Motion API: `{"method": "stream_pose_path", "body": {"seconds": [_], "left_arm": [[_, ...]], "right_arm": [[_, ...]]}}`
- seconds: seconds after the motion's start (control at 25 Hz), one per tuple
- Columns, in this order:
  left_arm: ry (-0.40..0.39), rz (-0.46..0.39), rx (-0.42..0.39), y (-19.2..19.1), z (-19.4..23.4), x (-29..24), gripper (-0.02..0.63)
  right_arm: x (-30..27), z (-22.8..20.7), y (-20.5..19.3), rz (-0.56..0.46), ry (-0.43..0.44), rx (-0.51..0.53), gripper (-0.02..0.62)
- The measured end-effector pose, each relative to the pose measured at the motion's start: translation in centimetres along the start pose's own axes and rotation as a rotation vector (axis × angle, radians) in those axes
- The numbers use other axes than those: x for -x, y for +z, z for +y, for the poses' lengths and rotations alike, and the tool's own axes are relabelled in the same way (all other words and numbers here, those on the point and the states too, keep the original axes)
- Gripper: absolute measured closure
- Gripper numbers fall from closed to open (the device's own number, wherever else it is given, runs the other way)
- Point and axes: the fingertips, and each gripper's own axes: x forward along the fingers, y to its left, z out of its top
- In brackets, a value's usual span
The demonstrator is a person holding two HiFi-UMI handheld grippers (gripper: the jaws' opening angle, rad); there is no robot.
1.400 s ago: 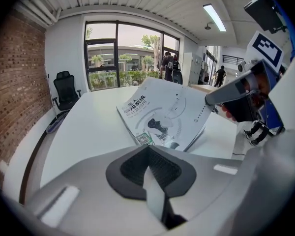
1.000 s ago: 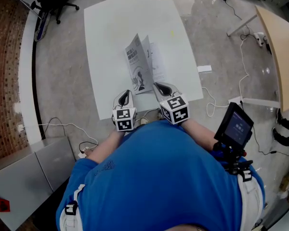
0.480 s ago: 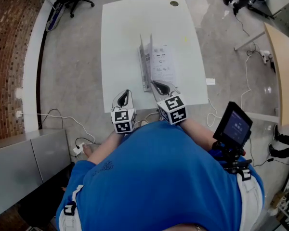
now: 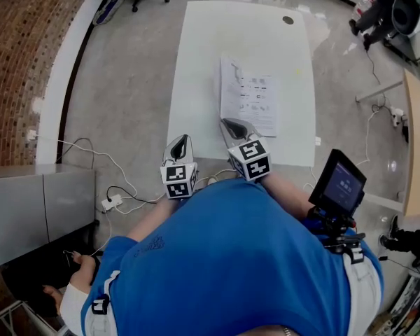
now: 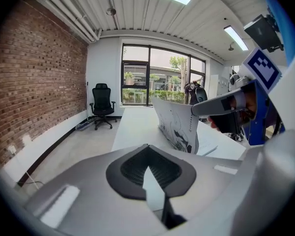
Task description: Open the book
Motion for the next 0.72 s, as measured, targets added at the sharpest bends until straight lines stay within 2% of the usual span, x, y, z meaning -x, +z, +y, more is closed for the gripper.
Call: {"method": "stream_pose_path", "body": {"seconds": [0.28, 0.72], "left_arm": [[0.087, -0.007, 0.048, -0.8, 5.1, 1.6, 0.600], [0.275, -0.008, 0.141, -3.1, 9.5, 5.2, 0.600]], "right_arm": [[-5.6, 3.4, -0.5, 0.070, 0.082, 0.056, 0.588], [-11.4, 5.9, -4.0, 0.207, 0.199, 0.126, 0.588]]}}
